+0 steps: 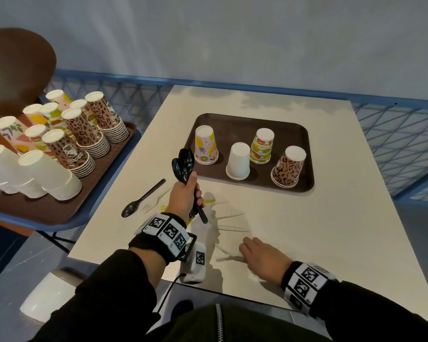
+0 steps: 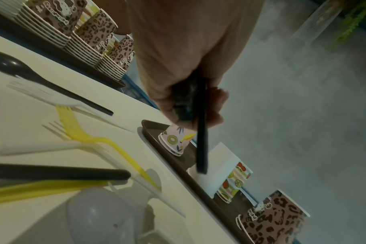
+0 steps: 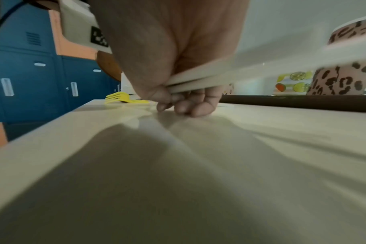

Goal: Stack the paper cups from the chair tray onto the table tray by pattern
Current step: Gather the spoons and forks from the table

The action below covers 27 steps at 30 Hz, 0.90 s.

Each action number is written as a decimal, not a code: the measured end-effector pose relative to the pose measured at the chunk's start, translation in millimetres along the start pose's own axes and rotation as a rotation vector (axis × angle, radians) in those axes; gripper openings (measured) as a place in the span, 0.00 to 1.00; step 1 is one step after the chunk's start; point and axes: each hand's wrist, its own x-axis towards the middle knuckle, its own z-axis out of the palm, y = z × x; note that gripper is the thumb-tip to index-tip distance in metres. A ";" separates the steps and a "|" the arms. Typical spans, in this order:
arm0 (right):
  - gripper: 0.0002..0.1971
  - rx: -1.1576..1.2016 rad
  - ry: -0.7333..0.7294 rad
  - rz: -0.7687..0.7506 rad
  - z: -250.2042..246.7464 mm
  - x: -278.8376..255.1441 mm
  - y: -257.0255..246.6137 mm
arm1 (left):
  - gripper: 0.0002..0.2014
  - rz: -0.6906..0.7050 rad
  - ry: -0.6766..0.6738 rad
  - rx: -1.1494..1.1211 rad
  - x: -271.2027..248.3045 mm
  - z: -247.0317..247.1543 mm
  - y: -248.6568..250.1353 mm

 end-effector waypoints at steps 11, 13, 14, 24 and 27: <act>0.18 0.211 -0.001 0.144 -49.5 61.4 -9.4 | 0.22 0.007 0.075 0.054 1.8 -37.8 8.2; 0.17 0.202 -0.034 0.156 -47.1 66.4 -11.1 | 0.21 0.013 0.085 0.055 2.3 -43.0 10.2; 0.16 0.207 -0.035 0.161 -46.8 67.6 -11.9 | 0.21 0.016 0.088 0.054 2.9 -45.7 10.9; 0.14 0.264 0.044 0.148 -60.4 68.3 4.7 | 0.20 0.016 0.146 0.023 2.7 -63.6 12.5; 0.13 0.251 0.003 0.186 -64.4 73.4 15.2 | 0.20 0.019 0.166 0.017 1.9 -68.4 12.9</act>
